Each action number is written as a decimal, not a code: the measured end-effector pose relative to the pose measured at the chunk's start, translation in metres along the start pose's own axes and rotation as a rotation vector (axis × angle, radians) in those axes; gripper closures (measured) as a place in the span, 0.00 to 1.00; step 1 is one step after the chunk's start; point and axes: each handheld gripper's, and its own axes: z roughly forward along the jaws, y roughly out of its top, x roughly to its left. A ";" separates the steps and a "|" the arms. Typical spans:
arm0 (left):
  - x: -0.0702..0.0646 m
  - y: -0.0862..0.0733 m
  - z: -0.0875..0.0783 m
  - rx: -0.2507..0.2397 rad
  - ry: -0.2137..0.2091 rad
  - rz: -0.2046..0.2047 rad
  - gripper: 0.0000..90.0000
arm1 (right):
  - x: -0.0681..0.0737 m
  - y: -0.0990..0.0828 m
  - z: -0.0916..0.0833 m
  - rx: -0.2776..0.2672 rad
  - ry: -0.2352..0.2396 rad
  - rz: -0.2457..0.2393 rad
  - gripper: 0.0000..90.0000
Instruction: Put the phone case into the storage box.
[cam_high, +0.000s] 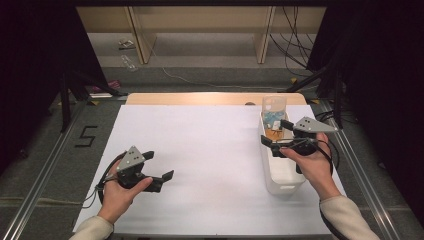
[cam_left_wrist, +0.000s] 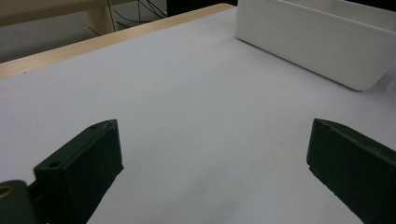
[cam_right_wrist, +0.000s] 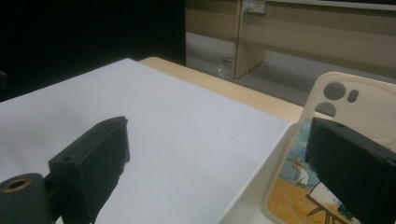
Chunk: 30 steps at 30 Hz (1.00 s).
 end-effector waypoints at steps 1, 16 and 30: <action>0.000 0.000 0.000 -0.001 0.000 0.000 0.03 | 0.001 -0.001 -0.001 0.002 0.004 -0.001 0.08; 0.000 0.000 -0.003 -0.009 -0.004 -0.010 0.03 | 0.015 -0.019 -0.017 -0.014 0.034 -0.020 0.11; -0.001 -0.001 -0.004 -0.008 -0.001 -0.006 0.03 | 0.025 -0.019 -0.032 -0.032 0.048 -0.025 0.12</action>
